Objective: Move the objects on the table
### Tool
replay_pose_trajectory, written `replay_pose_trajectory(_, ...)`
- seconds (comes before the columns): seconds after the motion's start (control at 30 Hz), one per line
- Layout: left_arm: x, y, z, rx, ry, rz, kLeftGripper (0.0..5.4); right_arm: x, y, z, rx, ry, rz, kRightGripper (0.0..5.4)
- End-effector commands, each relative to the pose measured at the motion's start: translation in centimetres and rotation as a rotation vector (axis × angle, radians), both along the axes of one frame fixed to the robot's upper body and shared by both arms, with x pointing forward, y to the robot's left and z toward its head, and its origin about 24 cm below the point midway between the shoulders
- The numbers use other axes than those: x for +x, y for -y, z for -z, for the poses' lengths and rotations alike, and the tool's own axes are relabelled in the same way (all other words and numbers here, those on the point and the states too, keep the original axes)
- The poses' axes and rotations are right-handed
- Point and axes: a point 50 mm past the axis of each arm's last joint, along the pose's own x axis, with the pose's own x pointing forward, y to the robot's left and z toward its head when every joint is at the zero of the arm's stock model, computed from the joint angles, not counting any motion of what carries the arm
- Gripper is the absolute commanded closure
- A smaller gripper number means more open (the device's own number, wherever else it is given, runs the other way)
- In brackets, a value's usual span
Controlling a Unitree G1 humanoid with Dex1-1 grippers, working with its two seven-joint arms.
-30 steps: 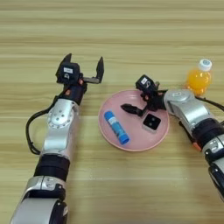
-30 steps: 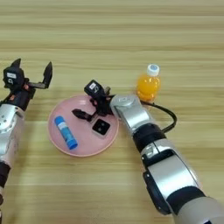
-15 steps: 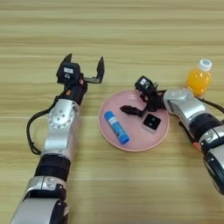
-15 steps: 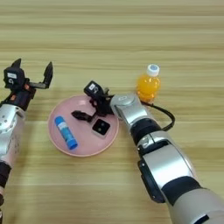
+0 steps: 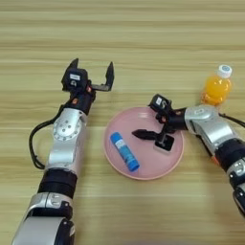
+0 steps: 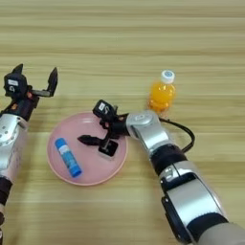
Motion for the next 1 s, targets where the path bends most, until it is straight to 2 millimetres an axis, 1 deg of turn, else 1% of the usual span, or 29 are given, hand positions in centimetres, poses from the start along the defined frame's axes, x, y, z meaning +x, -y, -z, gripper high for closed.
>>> replay_pose_trajectory(0.03,0.1,0.0,-0.3,0.011,0.013,0.001,0.00,-1.2,0.9,0.5,-0.017,-0.031,-0.008,0.04)
replay_pose_trajectory(0.33,0.2,-0.1,-0.3,0.012,0.013,-0.001,0.00,-2.9,1.4,0.4,-0.009,-0.044,-0.028,0.04)
replay_pose_trajectory(0.6,0.2,-0.1,-0.3,0.014,0.014,0.000,0.00,-3.7,1.4,-0.9,0.023,-0.010,-0.040,0.04)
replay_pose_trajectory(0.67,0.2,-0.1,-0.3,0.014,0.013,0.000,0.00,-3.7,1.1,-1.9,0.046,0.023,-0.047,0.04)
replay_pose_trajectory(0.83,0.2,0.0,-0.3,0.013,0.014,0.001,0.00,-4.1,0.5,-5.6,0.129,0.131,-0.071,0.04)
replay_pose_trajectory(0.93,0.2,0.1,-0.2,0.016,0.011,0.003,0.00,-4.6,0.5,-8.1,0.176,0.203,-0.084,0.04)
replay_pose_trajectory(1.0,0.2,0.2,-0.2,0.016,0.011,0.004,0.00,-5.1,0.6,-9.2,0.196,0.228,-0.101,0.04)
